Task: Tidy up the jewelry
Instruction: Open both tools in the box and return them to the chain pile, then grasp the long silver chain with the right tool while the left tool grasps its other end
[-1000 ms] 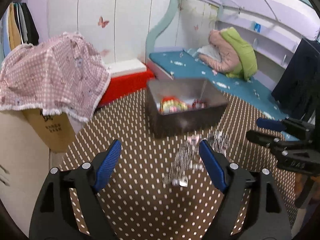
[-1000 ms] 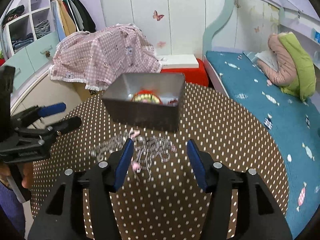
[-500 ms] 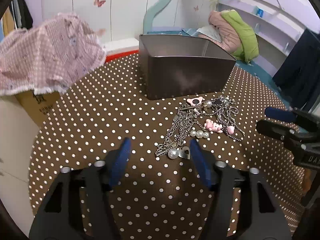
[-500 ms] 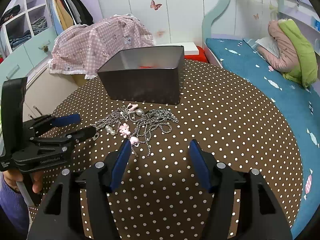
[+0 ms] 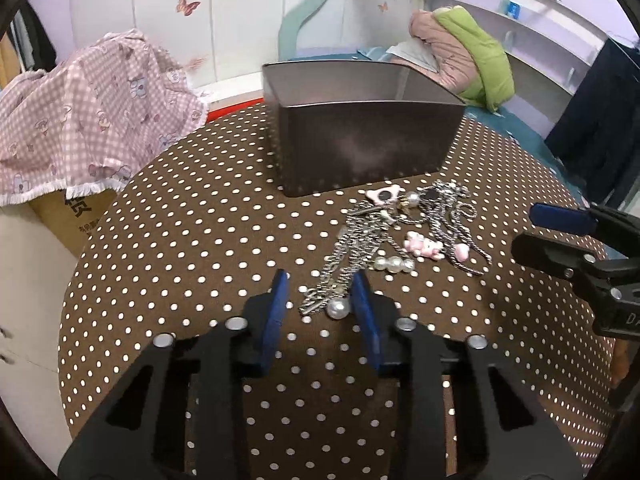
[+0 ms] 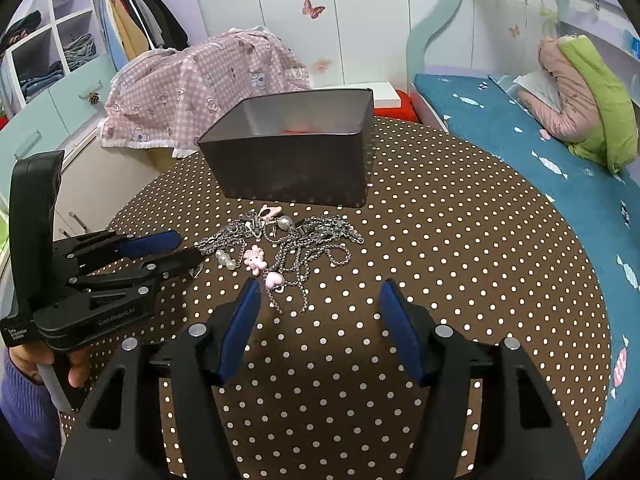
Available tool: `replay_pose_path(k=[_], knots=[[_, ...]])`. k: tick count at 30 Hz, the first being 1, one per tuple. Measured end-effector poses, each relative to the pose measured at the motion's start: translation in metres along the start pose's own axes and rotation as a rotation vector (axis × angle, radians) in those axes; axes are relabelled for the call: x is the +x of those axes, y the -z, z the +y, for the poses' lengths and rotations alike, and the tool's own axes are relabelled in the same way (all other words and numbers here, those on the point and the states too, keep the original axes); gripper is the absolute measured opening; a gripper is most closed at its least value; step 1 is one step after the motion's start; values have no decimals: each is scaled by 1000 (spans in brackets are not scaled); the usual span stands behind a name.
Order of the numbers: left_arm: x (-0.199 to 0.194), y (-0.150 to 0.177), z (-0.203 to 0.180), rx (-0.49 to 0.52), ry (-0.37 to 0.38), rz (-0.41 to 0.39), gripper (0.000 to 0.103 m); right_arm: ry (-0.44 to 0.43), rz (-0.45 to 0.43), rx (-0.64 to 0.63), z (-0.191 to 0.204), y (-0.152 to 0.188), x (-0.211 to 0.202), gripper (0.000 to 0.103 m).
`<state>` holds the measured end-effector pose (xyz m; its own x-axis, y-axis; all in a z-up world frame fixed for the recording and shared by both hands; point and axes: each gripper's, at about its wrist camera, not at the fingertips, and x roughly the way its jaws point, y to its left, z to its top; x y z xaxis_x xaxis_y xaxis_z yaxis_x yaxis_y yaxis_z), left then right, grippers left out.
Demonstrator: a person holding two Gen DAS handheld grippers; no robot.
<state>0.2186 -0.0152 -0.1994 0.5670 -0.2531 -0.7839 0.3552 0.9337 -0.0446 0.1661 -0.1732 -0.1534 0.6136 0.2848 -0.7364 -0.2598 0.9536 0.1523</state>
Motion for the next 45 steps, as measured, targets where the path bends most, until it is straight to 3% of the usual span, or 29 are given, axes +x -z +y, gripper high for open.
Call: replay_pose_path(k=[2,4,15,24,32,45], knots=[[0,1,-2,-4,15,-2,14,0,1,-3,2,0,0,59],[-3,3,-3,-17,21,-15,12,-1,3,-9,4,0,0,59],[-49,6,32,-156,72,-113,11,-22,15,-76,29,0,9,59],[-92,26,55,-238,44,-169,11,-65,16,-159,67,-11,29,58],[-108,29,67,-265,50,-187,11,-58,49,-229,85,-17,54,41],[-105,16,65,-252,72,-186,11,-38,50,-334,87,-19,57,30]])
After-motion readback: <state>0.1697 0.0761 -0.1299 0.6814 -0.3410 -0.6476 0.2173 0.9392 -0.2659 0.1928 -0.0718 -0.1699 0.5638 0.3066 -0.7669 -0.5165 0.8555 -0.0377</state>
